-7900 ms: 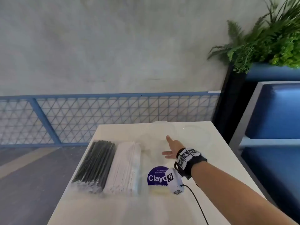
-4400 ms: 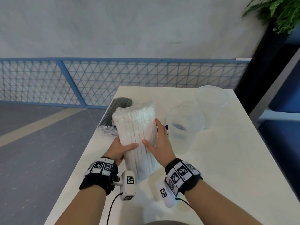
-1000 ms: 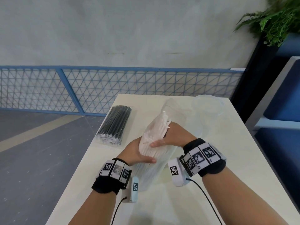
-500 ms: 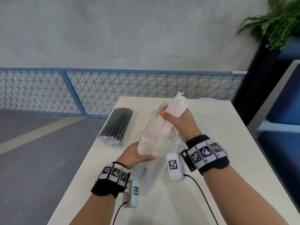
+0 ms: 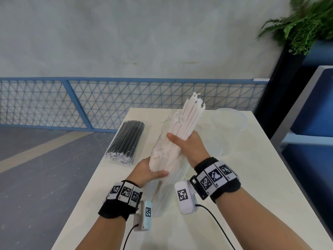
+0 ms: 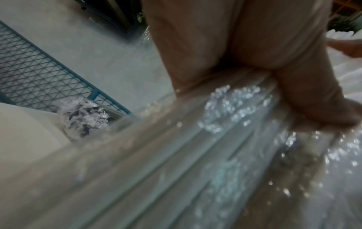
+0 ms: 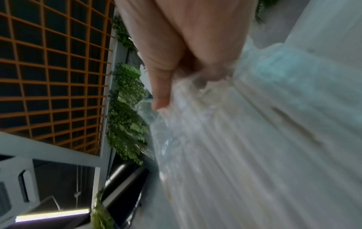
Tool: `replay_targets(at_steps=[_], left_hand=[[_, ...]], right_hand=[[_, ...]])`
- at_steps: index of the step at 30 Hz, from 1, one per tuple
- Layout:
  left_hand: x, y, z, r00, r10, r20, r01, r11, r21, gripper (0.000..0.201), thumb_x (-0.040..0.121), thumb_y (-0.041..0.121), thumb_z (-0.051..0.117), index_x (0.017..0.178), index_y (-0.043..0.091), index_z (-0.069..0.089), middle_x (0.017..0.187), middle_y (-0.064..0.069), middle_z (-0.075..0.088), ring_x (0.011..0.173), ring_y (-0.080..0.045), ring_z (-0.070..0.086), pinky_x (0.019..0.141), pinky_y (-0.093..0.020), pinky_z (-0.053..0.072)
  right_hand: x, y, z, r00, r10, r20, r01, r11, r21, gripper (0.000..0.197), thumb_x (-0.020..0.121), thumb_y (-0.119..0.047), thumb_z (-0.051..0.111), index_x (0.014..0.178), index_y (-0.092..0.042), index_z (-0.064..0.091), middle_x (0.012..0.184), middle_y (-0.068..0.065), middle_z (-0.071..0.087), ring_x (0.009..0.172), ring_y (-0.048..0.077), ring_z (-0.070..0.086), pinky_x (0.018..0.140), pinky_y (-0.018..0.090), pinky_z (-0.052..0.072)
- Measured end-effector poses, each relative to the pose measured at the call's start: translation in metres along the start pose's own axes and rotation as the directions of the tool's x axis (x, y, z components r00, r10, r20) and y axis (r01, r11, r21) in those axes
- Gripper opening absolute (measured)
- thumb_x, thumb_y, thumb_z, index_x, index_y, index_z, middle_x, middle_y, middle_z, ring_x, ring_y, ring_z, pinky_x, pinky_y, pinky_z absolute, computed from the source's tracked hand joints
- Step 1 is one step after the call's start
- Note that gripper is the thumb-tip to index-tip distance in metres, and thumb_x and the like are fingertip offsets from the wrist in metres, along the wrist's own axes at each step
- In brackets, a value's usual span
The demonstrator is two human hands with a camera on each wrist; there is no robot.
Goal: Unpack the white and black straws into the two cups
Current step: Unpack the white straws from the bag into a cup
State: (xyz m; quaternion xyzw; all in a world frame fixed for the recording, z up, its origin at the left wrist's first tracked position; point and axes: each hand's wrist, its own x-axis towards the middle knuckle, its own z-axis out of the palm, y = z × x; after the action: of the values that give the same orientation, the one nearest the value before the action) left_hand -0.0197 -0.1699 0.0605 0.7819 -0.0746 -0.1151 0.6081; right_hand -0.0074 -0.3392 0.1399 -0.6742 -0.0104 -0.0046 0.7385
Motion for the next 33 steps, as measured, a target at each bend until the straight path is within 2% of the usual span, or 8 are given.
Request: replay_targets(at_steps=[6,9,11,14,17,25,30,33], left_hand=[[-0.005,-0.004,-0.002,1.0,0.003,-0.017,-0.003,0.999,0.049,0.075,0.034,0.071,0.077,0.094,0.028,0.063,0.09,0.01,0.072,0.09,0.001,0.067,0.082,-0.016,0.049],[-0.003,-0.005,0.001,1.0,0.012,-0.023,-0.01,0.998,0.062,0.075,0.035,0.073,0.076,0.094,0.027,0.064,0.094,0.008,0.072,0.092,-0.003,0.067,0.082,-0.017,0.05],[-0.002,-0.003,0.002,1.0,0.0,-0.027,0.001,0.998,0.059,0.072,0.038,0.07,0.077,0.094,0.027,0.063,0.094,0.009,0.072,0.091,0.0,0.067,0.079,-0.013,0.05],[-0.003,0.0,0.004,1.0,-0.022,-0.017,0.023,0.999,0.039,0.043,0.059,0.039,0.082,0.094,0.027,0.06,0.095,0.009,0.069,0.084,0.007,0.066,0.078,-0.014,0.048],[-0.003,-0.001,0.005,0.999,-0.027,-0.03,0.028,0.999,0.028,0.033,0.072,0.012,0.076,0.095,0.027,0.057,0.094,0.011,0.066,0.081,0.011,0.064,0.074,-0.009,0.047],[-0.002,-0.006,0.002,0.998,-0.038,-0.059,0.04,0.998,0.04,0.034,0.07,0.018,0.078,0.095,0.032,0.058,0.097,0.014,0.066,0.092,0.005,0.061,0.079,-0.012,0.047],[-0.004,-0.004,0.003,0.997,-0.033,-0.071,0.036,0.998,0.043,0.033,0.063,0.027,0.077,0.092,0.032,0.06,0.081,0.02,0.069,0.081,0.01,0.064,0.071,-0.007,0.046],[-0.004,-0.001,0.005,0.998,-0.029,-0.051,0.032,0.998,0.051,0.029,0.072,0.016,0.076,0.093,0.028,0.062,0.09,0.013,0.069,0.082,0.008,0.065,0.07,-0.008,0.048]], right_hand=[[0.016,-0.031,-0.013,0.996,-0.073,-0.061,0.084,0.974,0.208,0.034,0.083,-0.011,0.064,0.113,0.004,0.058,0.101,0.011,0.067,0.094,0.02,0.065,0.082,0.028,0.056],[0.015,-0.019,-0.01,1.0,-0.014,0.001,0.014,0.973,0.23,0.056,0.072,-0.015,0.074,0.122,0.001,0.055,0.115,0.016,0.065,0.108,0.024,0.063,0.092,0.037,0.053],[0.009,-0.006,-0.004,0.998,0.037,0.041,-0.044,0.979,0.198,0.054,0.07,-0.009,0.076,0.12,0.0,0.057,0.114,0.015,0.067,0.108,0.023,0.064,0.096,0.041,0.051],[0.007,0.009,0.003,0.997,0.074,0.037,-0.078,0.986,0.148,0.04,0.071,-0.002,0.076,0.109,0.0,0.064,0.107,0.014,0.069,0.104,0.025,0.065,0.097,0.045,0.05],[0.012,0.012,0.007,0.995,0.099,-0.008,-0.097,0.99,0.098,0.048,0.067,-0.011,0.081,0.111,-0.007,0.063,0.11,0.013,0.068,0.104,0.027,0.064,0.094,0.047,0.051],[0.017,0.003,0.008,0.989,0.138,-0.053,-0.127,0.978,0.164,0.026,0.075,-0.012,0.074,0.099,-0.01,0.064,0.106,0.017,0.068,0.1,0.031,0.065,0.091,0.051,0.052],[0.022,-0.011,0.0,0.989,0.104,-0.109,-0.067,0.952,0.298,0.022,0.078,-0.005,0.07,0.1,-0.003,0.064,0.096,0.013,0.068,0.093,0.027,0.065,0.092,0.042,0.052],[0.021,-0.012,-0.004,0.995,0.097,-0.03,-0.082,0.945,0.316,0.021,0.078,-0.002,0.068,0.099,-0.004,0.067,0.097,0.008,0.069,0.092,0.02,0.064,0.091,0.035,0.051]])
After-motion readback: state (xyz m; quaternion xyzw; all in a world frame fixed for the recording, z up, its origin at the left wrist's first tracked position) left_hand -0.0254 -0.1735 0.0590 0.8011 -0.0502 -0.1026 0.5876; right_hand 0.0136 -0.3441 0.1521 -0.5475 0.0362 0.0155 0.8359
